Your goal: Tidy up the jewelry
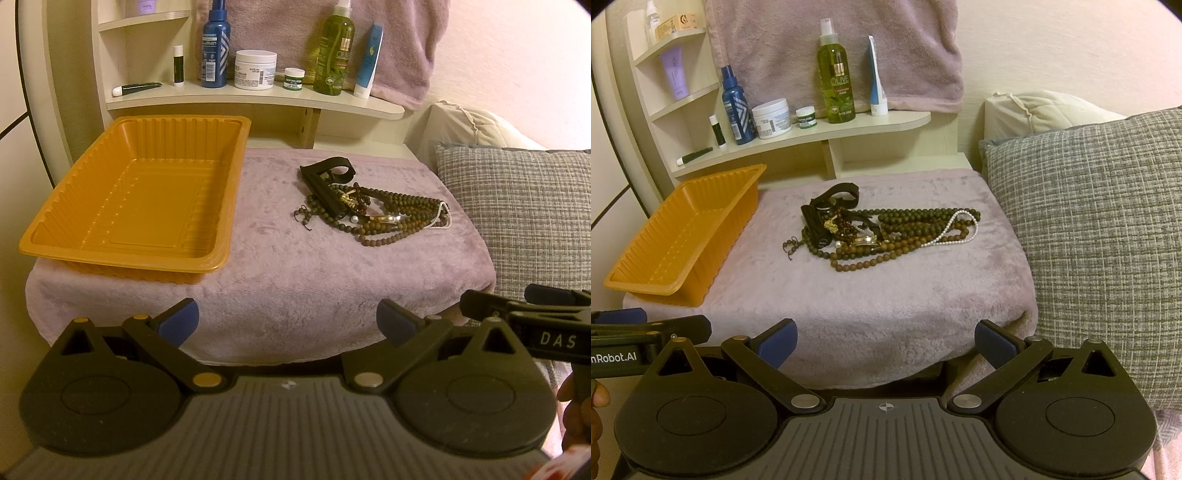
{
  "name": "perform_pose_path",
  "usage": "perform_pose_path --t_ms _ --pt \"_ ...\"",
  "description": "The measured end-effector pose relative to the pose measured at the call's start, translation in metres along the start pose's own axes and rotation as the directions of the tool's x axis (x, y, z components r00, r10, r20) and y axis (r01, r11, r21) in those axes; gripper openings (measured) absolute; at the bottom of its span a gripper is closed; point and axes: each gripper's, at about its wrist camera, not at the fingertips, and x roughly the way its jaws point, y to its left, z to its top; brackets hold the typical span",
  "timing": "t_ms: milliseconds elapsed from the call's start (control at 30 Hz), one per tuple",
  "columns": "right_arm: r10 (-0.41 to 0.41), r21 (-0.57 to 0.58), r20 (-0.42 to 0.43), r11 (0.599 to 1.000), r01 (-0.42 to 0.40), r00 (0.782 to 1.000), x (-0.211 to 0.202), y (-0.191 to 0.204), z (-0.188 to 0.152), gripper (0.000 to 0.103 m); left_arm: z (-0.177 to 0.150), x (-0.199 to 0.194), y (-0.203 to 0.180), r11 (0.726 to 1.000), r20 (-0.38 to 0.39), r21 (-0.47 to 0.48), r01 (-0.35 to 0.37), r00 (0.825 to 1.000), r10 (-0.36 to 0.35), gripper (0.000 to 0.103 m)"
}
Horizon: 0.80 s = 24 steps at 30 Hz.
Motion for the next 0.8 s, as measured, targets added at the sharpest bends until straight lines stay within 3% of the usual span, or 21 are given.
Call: perform_pose_path --t_ms 800 --pt "0.004 0.007 0.015 1.0 -0.004 1.0 -0.0014 0.0008 0.0034 0.102 0.002 -0.0035 0.0076 0.999 0.025 -0.038 0.021 0.999 -0.02 0.102"
